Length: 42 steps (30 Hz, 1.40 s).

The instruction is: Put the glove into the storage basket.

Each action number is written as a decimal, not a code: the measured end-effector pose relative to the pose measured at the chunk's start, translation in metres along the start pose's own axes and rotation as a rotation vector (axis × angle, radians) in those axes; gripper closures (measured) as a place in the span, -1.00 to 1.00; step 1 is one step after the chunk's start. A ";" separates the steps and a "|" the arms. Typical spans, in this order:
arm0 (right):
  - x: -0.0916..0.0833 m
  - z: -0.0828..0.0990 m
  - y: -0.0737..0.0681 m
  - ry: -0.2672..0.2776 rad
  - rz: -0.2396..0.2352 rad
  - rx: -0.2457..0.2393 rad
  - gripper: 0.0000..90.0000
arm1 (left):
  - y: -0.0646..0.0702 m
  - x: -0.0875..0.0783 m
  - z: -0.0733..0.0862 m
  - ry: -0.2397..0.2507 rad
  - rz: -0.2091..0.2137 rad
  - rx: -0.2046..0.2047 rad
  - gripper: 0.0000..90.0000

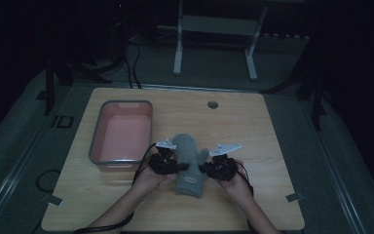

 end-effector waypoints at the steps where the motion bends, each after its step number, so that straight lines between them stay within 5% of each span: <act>1: -0.003 -0.003 0.000 0.010 0.001 0.001 0.82 | 0.002 -0.003 -0.003 0.004 -0.003 0.008 0.77; 15: -0.022 -0.048 -0.005 0.091 0.005 -0.029 0.82 | 0.012 -0.040 -0.036 0.017 -0.037 0.062 0.77; 25: -0.029 -0.102 -0.014 0.151 -0.015 -0.058 0.82 | 0.013 -0.088 -0.066 0.037 -0.076 0.091 0.77; 42: -0.002 -0.189 -0.053 0.188 -0.059 -0.135 0.82 | -0.012 -0.176 -0.079 0.060 -0.227 0.065 0.77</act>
Point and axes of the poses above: each handheld gripper's, and its own axes: x roughly forward along the jaws, z roughly out of its underside, y roughly to its right, the point moved 7 cm from there along x, roughly forward along the jaws, and after that the axes turned 15 degrees about z, right-handed, at the moved point
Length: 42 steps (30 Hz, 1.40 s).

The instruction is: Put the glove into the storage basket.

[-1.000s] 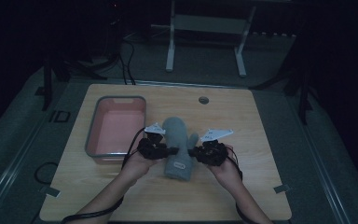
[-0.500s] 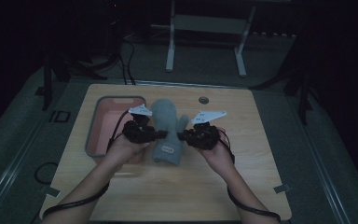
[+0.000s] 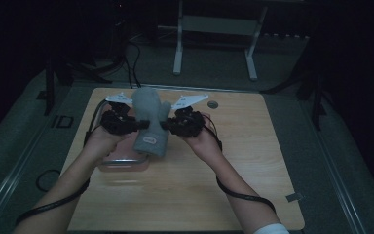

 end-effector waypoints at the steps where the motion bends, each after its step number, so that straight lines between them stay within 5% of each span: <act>1: 0.004 -0.004 -0.002 0.004 -0.007 -0.001 0.82 | -0.003 -0.004 0.001 0.005 -0.006 -0.008 0.77; 11: 0.055 -0.023 -0.023 -0.024 -0.049 -0.014 0.82 | -0.044 -0.030 0.024 -0.013 -0.074 -0.076 0.77; 15: 0.078 -0.014 -0.028 -0.061 -0.054 -0.008 0.82 | -0.061 -0.023 0.042 -0.035 -0.079 -0.089 0.77; 22: 0.111 0.014 -0.029 -0.142 -0.051 0.017 0.82 | -0.086 0.000 0.070 -0.056 -0.061 -0.179 0.76; 37: 0.152 0.046 -0.034 -0.305 -0.002 -0.027 0.76 | -0.107 0.029 0.097 -0.256 -0.168 -0.242 0.74; 42: 0.155 0.046 -0.033 -0.320 -0.003 -0.020 0.51 | -0.112 0.037 0.101 -0.353 -0.233 -0.270 0.45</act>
Point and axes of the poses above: each handheld gripper's, and its own axes: x roughly forward along the jaws, z roughly out of its underside, y roughly to its right, the point moved 7 cm from there along x, roughly forward along the jaws, and after that the axes turned 15 degrees about z, right-handed, at the moved point
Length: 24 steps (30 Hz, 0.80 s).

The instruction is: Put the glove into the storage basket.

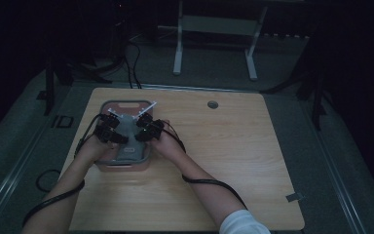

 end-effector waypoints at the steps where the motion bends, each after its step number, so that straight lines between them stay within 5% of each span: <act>1: -0.002 -0.001 0.000 0.005 -0.004 0.000 0.51 | -0.001 0.000 -0.001 0.001 -0.018 -0.001 0.37; 9: -0.030 -0.010 0.009 0.095 0.004 0.014 0.23 | -0.002 0.001 -0.004 0.014 -0.094 0.028 0.09; 14: -0.044 -0.011 0.014 0.129 -0.007 0.001 0.02 | 0.001 -0.011 -0.008 0.106 -0.089 0.030 -0.21; 19: -0.050 -0.006 0.014 0.130 -0.021 -0.010 -0.37 | 0.010 -0.025 -0.008 0.208 -0.064 0.076 -0.44; 24: -0.057 0.001 0.012 0.139 -0.080 -0.001 -0.57 | 0.024 -0.038 -0.006 0.300 -0.101 0.144 -0.60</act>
Point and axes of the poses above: each handheld gripper's, and its own axes: x roughly forward along the jaws, z roughly out of its underside, y roughly to its right, the point moved 7 cm from there along x, roughly forward along the jaws, and after that the axes turned 15 degrees about z, right-handed, at the moved point
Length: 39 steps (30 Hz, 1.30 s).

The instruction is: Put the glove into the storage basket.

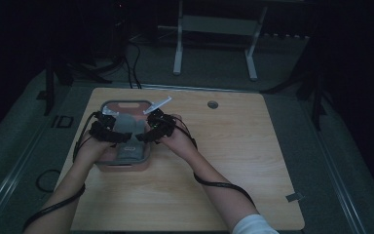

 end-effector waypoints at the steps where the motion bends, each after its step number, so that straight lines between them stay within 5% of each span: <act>1: -0.002 0.001 0.000 0.004 0.000 -0.002 -0.57 | 0.003 -0.003 0.000 0.012 0.010 0.000 -0.61; 9: -0.014 0.010 -0.006 0.027 -0.007 -0.050 -0.64 | 0.032 -0.024 0.004 0.091 0.094 0.021 -0.62; 25: -0.034 0.043 -0.010 0.026 -0.017 -0.085 -0.63 | 0.092 -0.045 0.019 0.157 0.219 0.110 -0.62; 39: -0.048 0.079 -0.001 0.015 0.010 -0.088 -0.63 | 0.146 -0.033 0.038 0.150 0.320 0.224 -0.62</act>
Point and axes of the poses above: each handheld gripper's, and its own axes: x roughly forward along the jaws, z roughly out of its underside, y roughly to its right, the point moved 7 cm from there along x, roughly forward along the jaws, and after that the axes turned 15 degrees about z, right-handed, at the moved point
